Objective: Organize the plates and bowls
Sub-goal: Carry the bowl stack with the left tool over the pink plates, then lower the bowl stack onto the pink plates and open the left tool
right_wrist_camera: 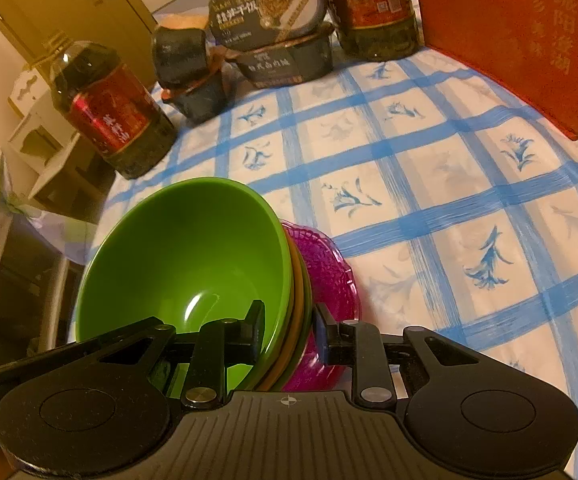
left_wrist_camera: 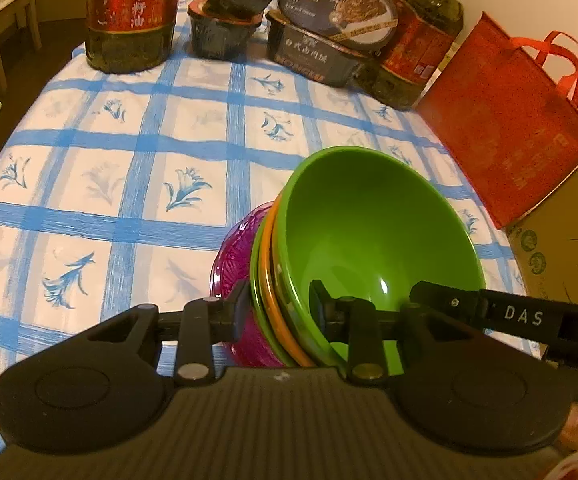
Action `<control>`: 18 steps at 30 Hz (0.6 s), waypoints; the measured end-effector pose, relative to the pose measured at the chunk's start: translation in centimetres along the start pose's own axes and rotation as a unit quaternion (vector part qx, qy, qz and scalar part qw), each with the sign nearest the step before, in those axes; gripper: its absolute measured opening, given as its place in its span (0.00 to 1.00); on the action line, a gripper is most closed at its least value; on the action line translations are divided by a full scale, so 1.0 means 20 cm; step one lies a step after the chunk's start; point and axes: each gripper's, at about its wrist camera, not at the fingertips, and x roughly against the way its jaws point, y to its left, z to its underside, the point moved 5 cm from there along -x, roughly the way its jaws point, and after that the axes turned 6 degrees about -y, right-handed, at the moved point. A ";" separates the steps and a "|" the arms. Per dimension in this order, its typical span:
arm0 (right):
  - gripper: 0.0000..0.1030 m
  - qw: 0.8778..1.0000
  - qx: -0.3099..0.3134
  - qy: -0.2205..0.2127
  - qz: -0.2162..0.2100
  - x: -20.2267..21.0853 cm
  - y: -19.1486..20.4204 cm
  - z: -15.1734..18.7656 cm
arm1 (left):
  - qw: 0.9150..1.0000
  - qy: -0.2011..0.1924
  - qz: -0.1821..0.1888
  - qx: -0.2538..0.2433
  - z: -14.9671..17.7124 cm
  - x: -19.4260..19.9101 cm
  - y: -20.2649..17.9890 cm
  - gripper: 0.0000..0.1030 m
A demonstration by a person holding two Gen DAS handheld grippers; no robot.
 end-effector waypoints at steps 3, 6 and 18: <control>0.25 1.000 -0.003 0.003 0.004 -0.04 -0.02 0.00 | 1.000 0.006 0.000 0.002 0.01 -0.05 0.01 0.27; 0.25 1.000 -0.006 0.006 0.006 -0.07 -0.04 0.01 | 1.000 0.008 0.001 0.003 0.02 -0.09 0.02 0.27; 0.26 1.000 -0.004 0.013 -0.006 -0.11 -0.06 0.03 | 1.000 -0.003 0.005 0.007 0.02 -0.10 0.03 0.28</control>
